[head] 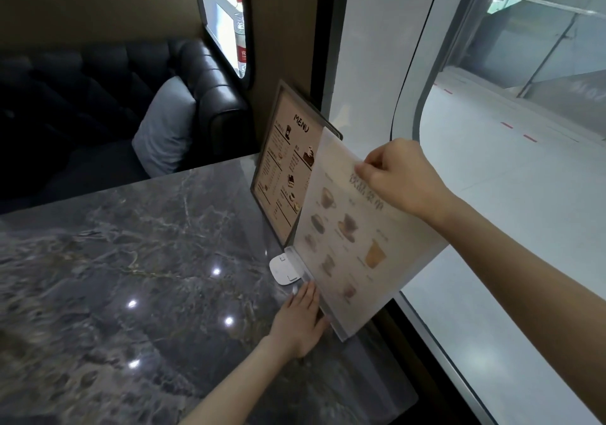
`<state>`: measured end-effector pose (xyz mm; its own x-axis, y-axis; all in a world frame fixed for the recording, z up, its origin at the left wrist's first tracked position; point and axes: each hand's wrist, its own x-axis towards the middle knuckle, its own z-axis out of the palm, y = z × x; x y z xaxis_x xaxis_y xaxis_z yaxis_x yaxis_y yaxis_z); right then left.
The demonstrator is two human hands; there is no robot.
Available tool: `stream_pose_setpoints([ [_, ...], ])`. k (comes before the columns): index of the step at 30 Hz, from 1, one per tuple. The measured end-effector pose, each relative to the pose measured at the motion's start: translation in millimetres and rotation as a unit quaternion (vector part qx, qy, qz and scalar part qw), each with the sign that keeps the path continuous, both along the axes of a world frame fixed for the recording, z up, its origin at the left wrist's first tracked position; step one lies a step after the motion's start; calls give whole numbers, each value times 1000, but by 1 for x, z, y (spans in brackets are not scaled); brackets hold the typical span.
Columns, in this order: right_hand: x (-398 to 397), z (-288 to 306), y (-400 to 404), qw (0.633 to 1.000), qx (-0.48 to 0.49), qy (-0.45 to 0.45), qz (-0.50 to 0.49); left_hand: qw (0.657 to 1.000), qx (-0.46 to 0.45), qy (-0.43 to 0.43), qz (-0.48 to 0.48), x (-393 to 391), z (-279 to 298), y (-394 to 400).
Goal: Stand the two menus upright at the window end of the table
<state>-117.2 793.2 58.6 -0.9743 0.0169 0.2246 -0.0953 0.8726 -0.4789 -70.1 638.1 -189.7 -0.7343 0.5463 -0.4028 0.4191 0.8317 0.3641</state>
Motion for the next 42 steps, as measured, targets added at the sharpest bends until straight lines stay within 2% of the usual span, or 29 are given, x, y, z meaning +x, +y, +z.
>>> stream_pose_setpoints([
  [31, -14, -14, 20, 998, -17, -37, -46, 1000, -12, -21, -16, -6, -5, -4],
  [39, -11, -9, 19, 999, 40, -22, -27, 999, 17, -34, 6, -11, -2, -2],
  [42, -6, -5, 14, 999, 43, -8, 6, 996, 67, -45, 42, -13, 0, -1],
])
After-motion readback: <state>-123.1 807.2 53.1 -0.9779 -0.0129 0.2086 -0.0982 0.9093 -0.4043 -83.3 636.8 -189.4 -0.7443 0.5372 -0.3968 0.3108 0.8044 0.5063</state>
